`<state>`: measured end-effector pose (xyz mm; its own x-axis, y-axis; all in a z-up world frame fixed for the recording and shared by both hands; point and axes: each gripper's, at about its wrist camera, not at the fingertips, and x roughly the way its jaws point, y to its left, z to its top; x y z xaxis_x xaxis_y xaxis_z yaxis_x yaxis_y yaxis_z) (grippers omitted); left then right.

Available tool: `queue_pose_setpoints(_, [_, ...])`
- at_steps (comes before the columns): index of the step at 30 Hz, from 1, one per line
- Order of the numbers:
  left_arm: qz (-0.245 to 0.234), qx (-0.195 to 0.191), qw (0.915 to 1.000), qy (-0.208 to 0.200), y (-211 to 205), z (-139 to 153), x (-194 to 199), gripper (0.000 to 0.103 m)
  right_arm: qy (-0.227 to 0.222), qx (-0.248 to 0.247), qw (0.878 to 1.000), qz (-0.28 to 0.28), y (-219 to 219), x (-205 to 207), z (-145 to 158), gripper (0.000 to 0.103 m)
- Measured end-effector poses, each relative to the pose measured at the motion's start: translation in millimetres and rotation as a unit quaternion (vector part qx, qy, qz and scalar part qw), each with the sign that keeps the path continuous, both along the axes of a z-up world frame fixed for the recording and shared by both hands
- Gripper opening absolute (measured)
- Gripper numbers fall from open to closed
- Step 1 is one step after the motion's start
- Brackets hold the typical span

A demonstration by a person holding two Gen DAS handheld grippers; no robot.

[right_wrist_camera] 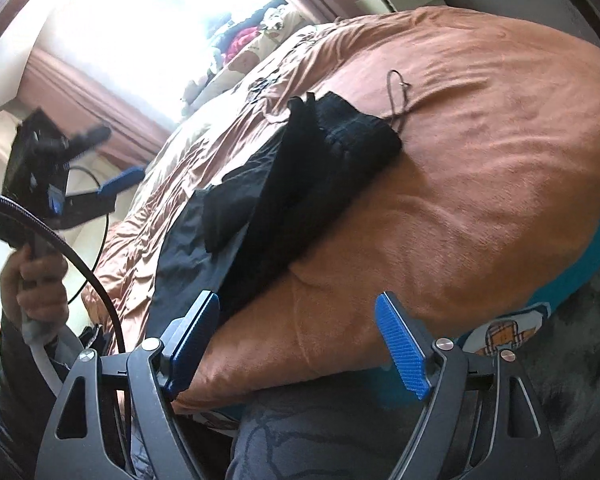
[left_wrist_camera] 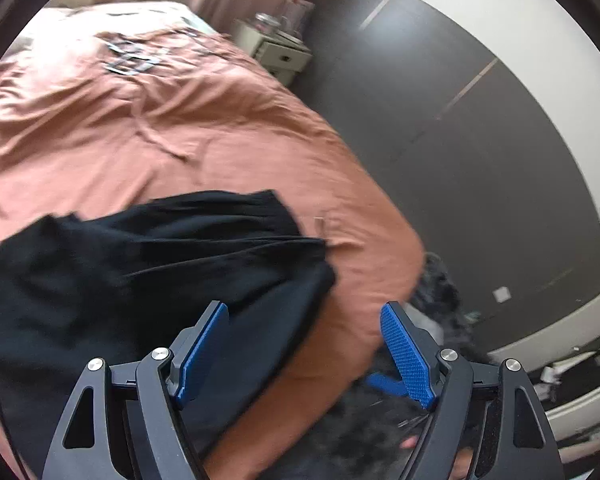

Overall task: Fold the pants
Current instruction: 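Move both open tools over the folded pants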

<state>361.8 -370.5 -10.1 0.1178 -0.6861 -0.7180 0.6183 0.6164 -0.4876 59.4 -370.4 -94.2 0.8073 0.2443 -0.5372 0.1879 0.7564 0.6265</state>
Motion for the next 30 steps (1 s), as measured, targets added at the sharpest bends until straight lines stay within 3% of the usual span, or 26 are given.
queue_pose_setpoints(9, [0.1, 0.015, 0.9948, -0.009, 104.7, -17.5, 7.6, 0.08, -0.008, -0.05, 0.999, 0.018, 5.4, 26.1, 24.7, 0.079])
queue_pose_setpoints(13, [0.134, 0.022, 0.9906, -0.01, 143.6, -28.0, 4.8, 0.08, -0.005, -0.094, 0.995, 0.028, 8.5, 43.9, 42.7, 0.079])
queue_pose_setpoints(24, [0.244, 0.012, 0.9697, -0.003, 224.7, -61.7, -8.8, 0.08, 0.001, -0.214, 0.973, 0.088, 28.5, 108.6, 81.4, 0.079])
queue_pose_setpoints(27, [0.265, 0.012, 0.9643, 0.007, 242.5, -71.0, -9.3, 0.08, 0.01, -0.238, 0.965, 0.108, 37.3, 129.7, 87.0, 0.063])
queue_pose_setpoints(30, [0.287, 0.012, 0.9577, 0.021, 258.9, -81.1, -9.0, 0.075, 0.023, -0.26, 0.956, 0.131, 48.3, 154.7, 88.7, 0.062])
